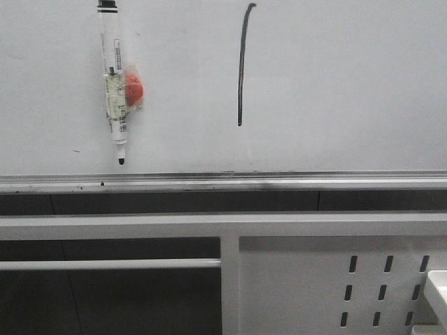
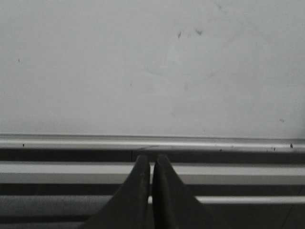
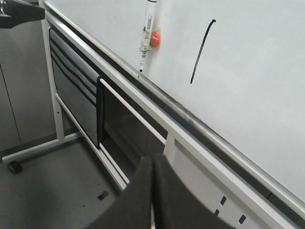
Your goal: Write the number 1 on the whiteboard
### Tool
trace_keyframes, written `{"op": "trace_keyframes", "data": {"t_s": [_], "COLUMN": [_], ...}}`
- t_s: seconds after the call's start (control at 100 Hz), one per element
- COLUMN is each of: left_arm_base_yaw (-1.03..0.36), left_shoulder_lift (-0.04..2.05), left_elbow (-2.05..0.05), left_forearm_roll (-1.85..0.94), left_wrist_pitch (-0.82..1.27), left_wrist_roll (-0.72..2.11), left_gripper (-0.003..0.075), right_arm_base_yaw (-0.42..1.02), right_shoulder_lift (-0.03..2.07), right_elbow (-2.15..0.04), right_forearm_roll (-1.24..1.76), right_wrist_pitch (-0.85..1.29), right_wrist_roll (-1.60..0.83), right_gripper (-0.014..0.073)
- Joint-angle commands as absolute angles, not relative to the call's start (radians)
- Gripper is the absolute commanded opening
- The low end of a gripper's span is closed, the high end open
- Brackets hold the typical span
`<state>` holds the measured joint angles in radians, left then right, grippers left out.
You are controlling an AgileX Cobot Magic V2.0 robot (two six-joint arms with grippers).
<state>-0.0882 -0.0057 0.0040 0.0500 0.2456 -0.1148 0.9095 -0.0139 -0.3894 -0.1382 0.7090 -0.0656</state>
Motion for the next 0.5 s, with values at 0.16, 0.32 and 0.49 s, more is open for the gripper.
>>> {"op": "trace_keyframes", "data": {"t_s": [0.16, 0.32, 0.49], "left_arm_base_yaw": [-0.087, -0.087, -0.087], "left_shoulder_lift": [-0.028, -0.028, -0.028], "left_elbow": [0.041, 0.041, 0.041], "left_forearm_roll": [-0.024, -0.031, -0.018], "left_wrist_pitch": [0.283, 0.283, 0.283], "left_wrist_roll": [0.0, 0.0, 0.0], "left_gripper": [-0.002, -0.002, -0.002], "right_arm_base_yaw": [0.904, 0.904, 0.904], "right_shoulder_lift": [-0.018, -0.018, -0.018], "right_elbow": [-0.412, -0.412, -0.412], "right_forearm_roll": [-0.146, -0.146, -0.146], "right_wrist_pitch": [0.634, 0.634, 0.634], "right_wrist_roll": [-0.064, -0.064, -0.064], "right_gripper": [-0.0069, -0.0069, -0.0069]}}
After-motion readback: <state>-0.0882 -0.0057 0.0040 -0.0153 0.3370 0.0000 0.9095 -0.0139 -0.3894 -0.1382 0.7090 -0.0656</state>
